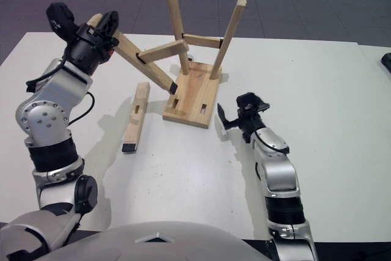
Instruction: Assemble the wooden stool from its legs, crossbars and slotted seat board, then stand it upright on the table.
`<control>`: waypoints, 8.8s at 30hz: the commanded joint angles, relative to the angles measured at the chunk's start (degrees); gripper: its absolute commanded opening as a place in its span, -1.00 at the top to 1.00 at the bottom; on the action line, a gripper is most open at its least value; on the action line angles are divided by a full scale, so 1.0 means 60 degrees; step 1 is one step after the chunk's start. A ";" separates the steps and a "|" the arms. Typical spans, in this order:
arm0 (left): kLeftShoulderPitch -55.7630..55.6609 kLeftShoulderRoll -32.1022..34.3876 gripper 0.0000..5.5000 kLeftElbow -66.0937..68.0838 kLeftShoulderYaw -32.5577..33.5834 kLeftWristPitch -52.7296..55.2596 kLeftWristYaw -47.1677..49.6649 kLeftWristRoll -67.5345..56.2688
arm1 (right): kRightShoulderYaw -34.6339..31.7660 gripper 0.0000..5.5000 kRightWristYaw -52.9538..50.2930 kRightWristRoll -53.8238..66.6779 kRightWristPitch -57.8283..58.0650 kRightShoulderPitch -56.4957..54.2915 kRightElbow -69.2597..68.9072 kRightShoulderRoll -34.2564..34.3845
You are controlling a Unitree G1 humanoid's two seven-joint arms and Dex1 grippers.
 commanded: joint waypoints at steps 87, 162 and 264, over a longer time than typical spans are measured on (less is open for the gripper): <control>0.2101 0.0679 -0.95 -0.1180 -0.0661 -0.1827 -0.2143 0.4547 | 0.1200 -0.96 -0.1960 -0.1754 0.0286 -0.1489 0.2055 0.1625; -0.1288 0.1583 0.26 0.1445 -0.2353 -0.6535 -0.7340 0.5474 | -0.3087 -0.96 -0.2010 0.9523 0.1008 -0.8895 0.1041 0.3198; -0.0172 -0.0815 -0.96 0.4559 0.0078 -0.4392 -0.1344 0.6074 | -0.3288 0.64 -0.5568 0.7400 0.0377 -0.2147 -0.1536 0.3474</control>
